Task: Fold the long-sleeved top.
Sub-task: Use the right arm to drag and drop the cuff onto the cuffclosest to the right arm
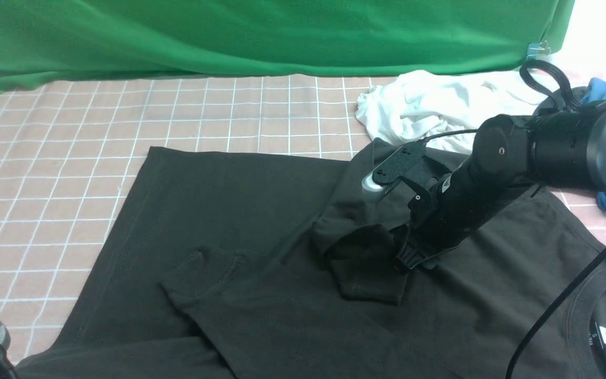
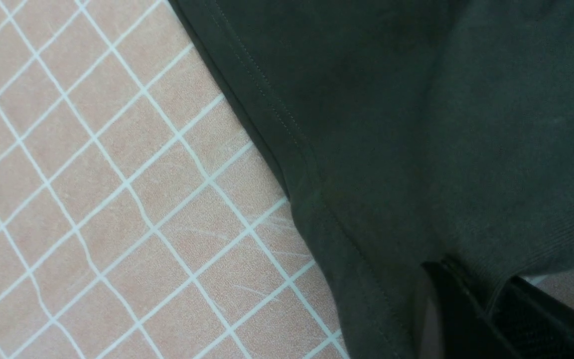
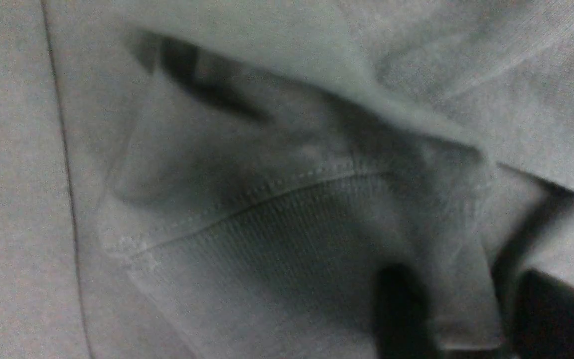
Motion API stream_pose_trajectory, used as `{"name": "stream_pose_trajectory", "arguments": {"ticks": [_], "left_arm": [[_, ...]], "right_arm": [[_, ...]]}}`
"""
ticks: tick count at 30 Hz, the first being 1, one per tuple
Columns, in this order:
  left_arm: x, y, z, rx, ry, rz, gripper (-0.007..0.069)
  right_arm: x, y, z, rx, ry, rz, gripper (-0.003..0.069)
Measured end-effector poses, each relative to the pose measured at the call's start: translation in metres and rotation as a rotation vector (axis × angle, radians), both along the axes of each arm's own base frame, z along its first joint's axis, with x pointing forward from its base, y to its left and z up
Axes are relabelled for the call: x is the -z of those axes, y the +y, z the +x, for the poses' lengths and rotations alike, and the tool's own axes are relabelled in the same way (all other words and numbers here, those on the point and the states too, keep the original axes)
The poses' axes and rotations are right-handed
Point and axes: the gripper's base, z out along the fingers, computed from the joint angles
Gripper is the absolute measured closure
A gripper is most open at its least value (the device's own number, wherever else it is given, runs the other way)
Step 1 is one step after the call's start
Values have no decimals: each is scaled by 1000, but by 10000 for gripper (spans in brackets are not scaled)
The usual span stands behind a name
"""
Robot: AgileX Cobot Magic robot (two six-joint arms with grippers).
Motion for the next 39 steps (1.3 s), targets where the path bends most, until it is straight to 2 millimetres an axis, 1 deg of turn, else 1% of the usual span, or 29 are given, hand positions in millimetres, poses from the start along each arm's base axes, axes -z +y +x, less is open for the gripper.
{"name": "stream_pose_trajectory", "arguments": {"ticks": [1,2,3,6,7,10,14,16,25,29,31,33,35,36,37,39], "left_arm": [[0,0,0,0,0,0,587],[0,0,0,0,0,0,587],[0,0,0,0,0,-1,587],[0,0,0,0,0,-3,587],[0,0,0,0,0,-3,587],[0,0,0,0,0,-4,587],[0,0,0,0,-1,-4,587],[0,-1,0,1,-2,-8,587],[0,-2,0,1,-1,-30,587],[0,-2,0,1,-1,-30,587],[0,-2,0,1,-1,-30,587],[0,-2,0,1,-1,-30,587],[0,-2,0,1,-1,-30,587],[0,-2,0,1,-1,-30,587],[0,-2,0,2,0,-30,587],[0,-2,0,2,0,-30,587]], "right_arm": [[0,0,0,3,1,1,451],[0,0,0,3,1,1,467],[0,0,0,3,1,1,517],[-1,0,0,10,0,4,597],[-1,0,0,15,3,4,599],[-10,0,-3,34,11,11,604],[-37,-1,-5,32,-34,35,604],[-44,-3,-5,23,-68,30,603],[-45,-4,-3,12,-105,13,556],[-44,-4,-2,15,-113,15,466],[-40,-3,-1,15,-102,10,382],[-37,-3,0,13,-94,4,272],[-38,-3,0,13,-98,5,214],[-38,-3,0,11,-99,5,204],[-43,-2,2,-9,-126,8,182],[-48,0,4,-80,-183,-1,172]]}}
